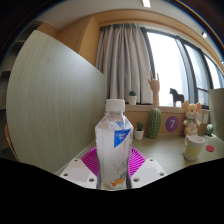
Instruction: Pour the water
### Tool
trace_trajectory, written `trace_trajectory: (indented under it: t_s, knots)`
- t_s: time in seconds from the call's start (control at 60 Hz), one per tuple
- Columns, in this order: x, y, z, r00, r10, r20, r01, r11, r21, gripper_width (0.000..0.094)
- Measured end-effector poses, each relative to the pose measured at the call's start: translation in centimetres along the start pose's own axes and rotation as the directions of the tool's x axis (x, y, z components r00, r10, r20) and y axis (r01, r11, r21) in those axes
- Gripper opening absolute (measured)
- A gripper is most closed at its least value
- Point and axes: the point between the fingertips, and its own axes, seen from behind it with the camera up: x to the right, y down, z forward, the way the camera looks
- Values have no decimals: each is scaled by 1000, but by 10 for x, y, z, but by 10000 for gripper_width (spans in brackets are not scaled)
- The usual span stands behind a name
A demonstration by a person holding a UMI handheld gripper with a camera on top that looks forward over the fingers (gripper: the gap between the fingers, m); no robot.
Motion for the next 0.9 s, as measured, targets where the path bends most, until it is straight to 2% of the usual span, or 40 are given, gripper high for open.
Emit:
trace_trajectory:
  t_s: [0.183,0.317,0.433,0.55,0.683,0.9]
  knots:
    - [17,-9,4,996,89,-24,-89,996,-27,331]
    - [68,-35,16,937,350,2,-350,936,29,332]
    - [109,-55,25,807,590,42,-591,804,67,332]
    - [150,-67,34,606,791,79,-794,599,100,333]
    - [197,-74,44,300,943,140,-950,282,136,331]
    - [248,-94,48,-155,944,292,-967,-205,150,331]
